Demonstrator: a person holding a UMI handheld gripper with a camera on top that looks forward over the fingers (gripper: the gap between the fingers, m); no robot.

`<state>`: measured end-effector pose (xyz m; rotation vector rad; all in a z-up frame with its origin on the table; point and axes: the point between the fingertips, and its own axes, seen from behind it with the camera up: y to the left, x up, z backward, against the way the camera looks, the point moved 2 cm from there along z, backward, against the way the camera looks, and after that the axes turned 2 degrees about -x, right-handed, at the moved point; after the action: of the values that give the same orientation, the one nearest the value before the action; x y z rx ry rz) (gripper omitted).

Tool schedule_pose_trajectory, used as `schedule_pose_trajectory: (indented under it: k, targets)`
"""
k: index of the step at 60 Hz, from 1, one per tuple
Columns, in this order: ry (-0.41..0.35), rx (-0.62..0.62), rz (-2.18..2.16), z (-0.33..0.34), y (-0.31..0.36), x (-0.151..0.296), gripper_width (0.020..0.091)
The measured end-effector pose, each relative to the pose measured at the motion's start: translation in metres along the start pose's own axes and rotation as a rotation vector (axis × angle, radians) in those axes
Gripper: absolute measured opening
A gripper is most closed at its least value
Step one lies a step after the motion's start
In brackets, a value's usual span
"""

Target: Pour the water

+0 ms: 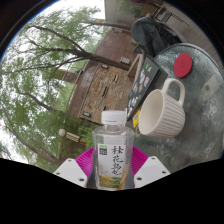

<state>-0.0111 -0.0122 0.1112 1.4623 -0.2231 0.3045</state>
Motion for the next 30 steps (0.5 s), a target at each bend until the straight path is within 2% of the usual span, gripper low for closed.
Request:
schedule_pose_trajectory:
  k: [5, 9, 15, 22, 24, 30]
  targets:
    - [0.01, 0.094, -0.293, 0.012, 0.03, 0.009, 0.047]
    - [0.004, 0.16, -0.448, 0.009, 0.03, 0.035, 0.0471]
    - [-0.083, 0.177, -0.625, 0.037, 0.04, 0.062, 0.047]
    - [-0.067, 0.249, -0.849, 0.035, 0.044, 0.075, 0.0468]
    - [-0.078, 0.234, -0.871, 0.028, 0.064, 0.068, 0.0469]
    - [-0.072, 0.253, -0.938, 0.044, 0.049, 0.078, 0.0468]
